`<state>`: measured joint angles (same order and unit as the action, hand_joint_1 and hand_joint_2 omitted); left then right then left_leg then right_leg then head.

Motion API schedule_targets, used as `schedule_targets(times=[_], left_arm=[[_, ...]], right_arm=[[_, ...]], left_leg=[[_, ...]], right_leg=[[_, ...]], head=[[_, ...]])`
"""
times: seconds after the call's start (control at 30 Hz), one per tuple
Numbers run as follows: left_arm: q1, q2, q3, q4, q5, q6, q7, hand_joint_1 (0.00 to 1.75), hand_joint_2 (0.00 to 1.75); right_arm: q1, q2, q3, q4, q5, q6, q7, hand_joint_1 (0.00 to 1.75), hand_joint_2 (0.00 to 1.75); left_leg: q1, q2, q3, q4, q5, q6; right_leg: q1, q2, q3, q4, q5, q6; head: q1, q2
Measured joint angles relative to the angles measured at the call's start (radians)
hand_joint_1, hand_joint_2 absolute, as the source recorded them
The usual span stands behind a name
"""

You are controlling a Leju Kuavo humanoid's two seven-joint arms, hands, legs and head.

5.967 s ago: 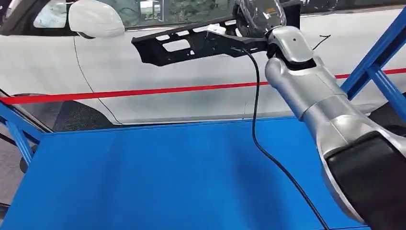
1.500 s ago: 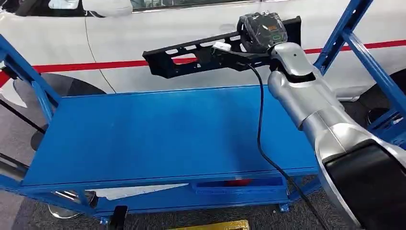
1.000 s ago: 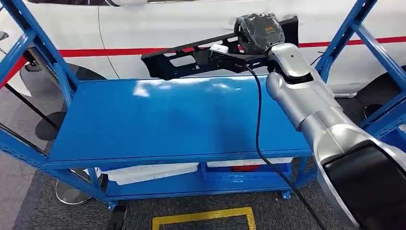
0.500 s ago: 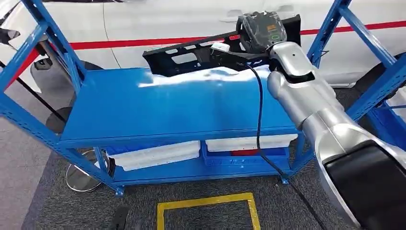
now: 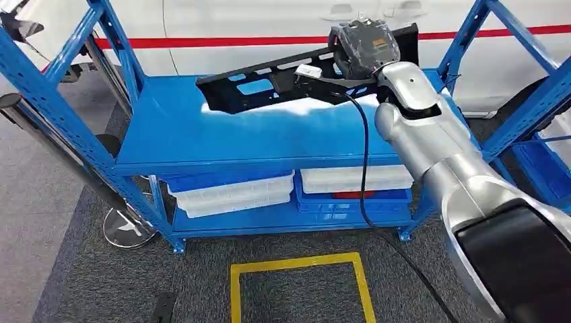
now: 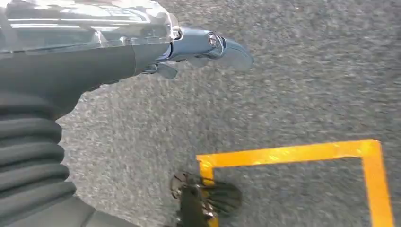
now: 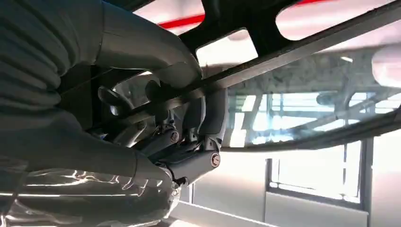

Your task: Take the parts from the cabinet and place them on the table.

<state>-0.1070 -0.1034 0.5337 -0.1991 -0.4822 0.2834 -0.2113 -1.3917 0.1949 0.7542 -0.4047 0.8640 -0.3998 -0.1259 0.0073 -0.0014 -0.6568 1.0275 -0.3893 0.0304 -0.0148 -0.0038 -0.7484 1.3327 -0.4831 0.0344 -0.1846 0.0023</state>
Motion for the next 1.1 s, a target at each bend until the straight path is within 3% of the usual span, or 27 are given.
schedule_targets(times=[0.03,0.07,0.1,0.13,0.17,0.23,0.27,0.33,0.4,0.43,0.47,0.53,0.57,0.6,0.63,0.67,0.7,0.77,0.8,0.83,0.87,0.9,0.93,0.97,1.0,1.07,1.1], left_arm=[[0.0,0.0,0.0,0.0,0.0,0.001,0.0,0.0,1.75],[0.0,0.0,0.0,0.0,0.0,0.002,0.0,0.0,1.75],[0.001,-0.003,0.0,0.0,0.0,0.002,0.0,0.0,1.75],[0.002,-0.005,0.0,0.0,0.0,0.004,-0.001,0.0,1.75],[0.004,-0.005,0.0,0.0,0.0,0.005,-0.002,0.0,1.75],[0.01,-0.006,0.0,0.0,-0.001,0.006,-0.003,0.0,1.75],[0.014,-0.006,0.0,0.001,-0.001,0.008,-0.007,0.0,1.75],[0.026,-0.007,0.0,0.001,-0.001,0.008,-0.014,0.0,1.75],[0.031,-0.007,0.0,0.001,-0.002,0.008,-0.02,0.0,1.75],[0.031,-0.007,0.0,0.001,-0.002,0.008,-0.021,0.0,1.75],[0.031,-0.007,0.0,0.001,-0.002,0.008,-0.022,0.0,1.75],[0.031,-0.006,0.0,0.001,-0.002,0.007,-0.022,0.0,1.75],[0.031,-0.006,0.0,0.001,-0.002,0.006,-0.022,0.0,1.75],[0.03,-0.006,0.0,0.001,-0.002,0.006,-0.022,0.0,1.75],[0.029,-0.005,0.0,0.001,-0.002,0.005,-0.022,0.0,1.75],[0.029,-0.006,0.0,0.002,-0.002,0.003,-0.022,0.0,1.75],[0.03,-0.006,0.0,0.002,-0.002,0.003,-0.023,0.0,1.75],[0.035,-0.006,0.0,0.002,-0.001,0.002,-0.025,0.0,1.75],[0.034,-0.006,0.0,0.002,0.0,0.002,-0.027,0.0,1.75],[0.033,-0.005,0.001,0.002,0.0,0.002,-0.03,0.0,1.75],[0.033,-0.005,0.001,0.002,0.0,0.003,-0.031,0.0,1.75],[0.033,-0.005,0.001,0.002,0.0,0.004,-0.031,0.0,1.75],[0.035,-0.005,0.001,0.002,0.001,0.005,-0.03,0.0,1.75],[0.038,-0.005,0.002,0.002,0.002,0.007,-0.028,0.0,1.75],[0.041,-0.005,0.003,0.002,0.003,0.009,-0.026,0.0,1.75],[0.044,-0.005,0.006,0.002,0.003,0.011,-0.024,0.0,1.75],[0.045,-0.007,0.006,0.002,0.003,0.011,-0.024,0.0,1.75]], right_arm=[[0.001,0.0,0.0,0.0,0.001,0.0,0.0,1.75,1.75],[0.001,0.001,0.0,-0.001,0.001,-0.001,0.0,1.75,1.75],[0.001,0.004,0.0,-0.006,0.002,-0.002,0.0,1.75,1.75],[0.0,0.003,0.0,-0.011,0.003,-0.005,0.0,1.75,1.75],[0.001,0.004,0.0,-0.011,0.004,-0.011,0.0,1.75,1.75],[0.002,0.003,0.0,-0.011,0.005,-0.027,0.0,1.75,1.75],[0.008,0.003,0.0,-0.01,0.006,-0.031,0.0,1.75,1.75],[0.014,0.003,0.0,-0.011,0.009,-0.032,-0.002,1.75,1.75],[0.021,-0.002,0.0,-0.011,0.01,-0.034,-0.002,1.75,1.75],[0.025,-0.004,0.0,-0.011,0.01,-0.035,-0.002,1.75,1.75],[0.031,-0.009,0.0,-0.011,0.01,-0.036,-0.003,1.75,1.75],[0.042,-0.019,-0.001,-0.011,0.008,-0.035,-0.008,1.75,1.75],[0.044,-0.024,-0.002,-0.011,0.006,-0.034,-0.011,1.75,1.75],[0.044,-0.028,-0.004,-0.013,0.004,-0.034,-0.013,1.75,1.75],[0.045,-0.036,-0.009,-0.018,0.003,-0.034,-0.014,1.75,1.75],[0.048,-0.039,-0.013,-0.021,-0.001,-0.035,-0.018,1.75,1.75],[0.05,-0.044,-0.016,-0.021,-0.009,-0.035,-0.024,1.75,1.75],[0.061,-0.065,-0.024,-0.022,-0.023,-0.039,-0.038,1.75,1.75],[0.071,-0.074,-0.029,-0.023,-0.031,-0.043,-0.047,1.75,1.75],[0.084,-0.087,-0.035,-0.024,-0.037,-0.046,-0.057,1.75,1.75],[0.101,-0.096,-0.041,-0.025,-0.045,-0.053,-0.068,1.75,1.75],[0.121,-0.109,-0.045,-0.025,-0.054,-0.063,-0.079,1.75,1.75],[0.147,-0.119,-0.05,-0.025,-0.062,-0.075,-0.088,1.75,1.75],[0.176,-0.127,-0.056,-0.024,-0.071,-0.088,-0.1,1.75,1.75],[0.21,-0.137,-0.062,-0.024,-0.08,-0.098,-0.109,1.75,1.75],[0.275,-0.147,-0.071,-0.023,-0.093,-0.125,-0.133,1.75,1.75],[0.301,-0.153,-0.073,-0.023,-0.099,-0.133,-0.139,1.75,1.75]], left_leg=[[-0.003,-0.001,-0.015,0.0,0.012,-0.001],[-0.006,-0.003,-0.025,0.0,0.023,-0.003],[-0.007,-0.004,-0.033,0.002,0.032,-0.006],[-0.008,-0.004,-0.038,0.001,0.04,-0.011],[-0.003,-0.003,-0.038,-0.011,0.056,-0.019],[0.001,-0.004,-0.041,-0.024,0.082,-0.031],[0.0,-0.006,-0.05,-0.028,0.078,-0.035],[0.002,-0.005,-0.077,0.06,-0.044,-0.041],[0.008,-0.004,-0.107,0.212,-0.147,-0.051],[0.009,-0.004,-0.113,0.274,-0.156,-0.055],[0.012,-0.004,-0.104,0.305,-0.132,-0.06],[0.017,-0.003,-0.032,0.248,-0.05,-0.067],[0.021,-0.003,0.028,0.176,-0.04,-0.07],[0.024,-0.003,0.091,0.086,-0.083,-0.073],[0.013,-0.006,0.148,-0.007,-0.129,-0.068],[0.011,-0.007,0.136,0.001,-0.13,-0.05],[0.01,-0.01,0.131,-0.001,-0.125,-0.047],[0.015,-0.007,0.118,-0.005,-0.104,-0.025],[0.015,-0.003,0.114,-0.005,-0.092,-0.02],[0.014,-0.002,0.099,-0.005,-0.079,-0.007],[0.012,-0.003,0.081,-0.004,-0.065,-0.005],[0.01,-0.004,0.065,-0.004,-0.052,-0.003],[0.008,-0.005,0.05,-0.003,-0.041,-0.002],[0.006,-0.005,0.037,-0.003,-0.03,-0.002],[0.004,-0.006,0.022,-0.003,-0.018,-0.002],[-0.002,-0.007,-0.006,-0.003,0.004,-0.005],[-0.003,-0.007,-0.014,-0.001,0.014,-0.008]], right_leg=[[0.003,0.001,0.055,-0.062,0.031,-0.008],[0.007,0.003,0.122,-0.145,0.032,-0.019],[0.014,0.007,0.197,-0.244,-0.015,-0.035],[0.014,0.004,0.23,-0.32,-0.043,-0.035],[0.021,0.004,0.215,-0.304,-0.022,-0.034],[0.025,0.003,0.21,-0.325,-0.004,-0.045],[0.009,-0.003,0.207,-0.341,0.018,-0.054],[0.01,-0.008,0.181,-0.345,0.046,-0.067],[0.011,-0.008,0.149,-0.344,0.071,-0.066],[0.011,-0.009,0.132,-0.342,0.084,-0.064],[0.01,-0.009,0.114,-0.34,0.097,-0.062],[0.005,-0.01,0.076,-0.33,0.12,-0.053],[0.003,-0.01,0.059,-0.323,0.13,-0.047],[0.003,-0.01,0.046,-0.313,0.137,-0.041],[0.005,-0.009,0.033,-0.304,0.144,-0.033],[0.006,-0.01,0.032,-0.31,0.156,-0.026],[0.005,-0.01,0.031,-0.31,0.165,-0.021],[0.004,-0.007,0.027,-0.316,0.181,-0.007],[-0.001,-0.004,0.017,-0.3,0.141,-0.004],[-0.001,-0.003,0.002,-0.251,0.073,-0.001],[-0.001,-0.002,-0.017,-0.171,0.003,0.003],[-0.001,-0.001,-0.035,-0.089,-0.045,0.006],[0.0,0.0,-0.045,-0.023,-0.062,0.007],[0.0,0.0,-0.04,0.011,-0.05,0.006],[0.001,0.0,-0.014,0.004,-0.016,0.002],[0.006,0.002,0.089,-0.116,0.036,-0.015],[0.013,0.005,0.162,-0.21,0.019,-0.032]], head=[[0.0,0.0],[0.0,0.0],[0.0,0.0],[-0.001,0.0],[0.0,0.0],[-0.001,0.0],[-0.001,0.0],[-0.001,0.0],[-0.001,0.0],[-0.001,0.0],[-0.001,0.0],[-0.001,0.0],[-0.001,0.0],[-0.001,0.0],[-0.001,0.0],[-0.001,0.0],[0.0,0.0],[-0.001,0.0],[-0.001,0.0],[0.0,0.0],[0.0,0.0],[-0.001,0.0],[-0.001,0.0],[-0.001,0.0],[-0.001,0.0],[-0.001,0.0],[-0.001,0.0]])
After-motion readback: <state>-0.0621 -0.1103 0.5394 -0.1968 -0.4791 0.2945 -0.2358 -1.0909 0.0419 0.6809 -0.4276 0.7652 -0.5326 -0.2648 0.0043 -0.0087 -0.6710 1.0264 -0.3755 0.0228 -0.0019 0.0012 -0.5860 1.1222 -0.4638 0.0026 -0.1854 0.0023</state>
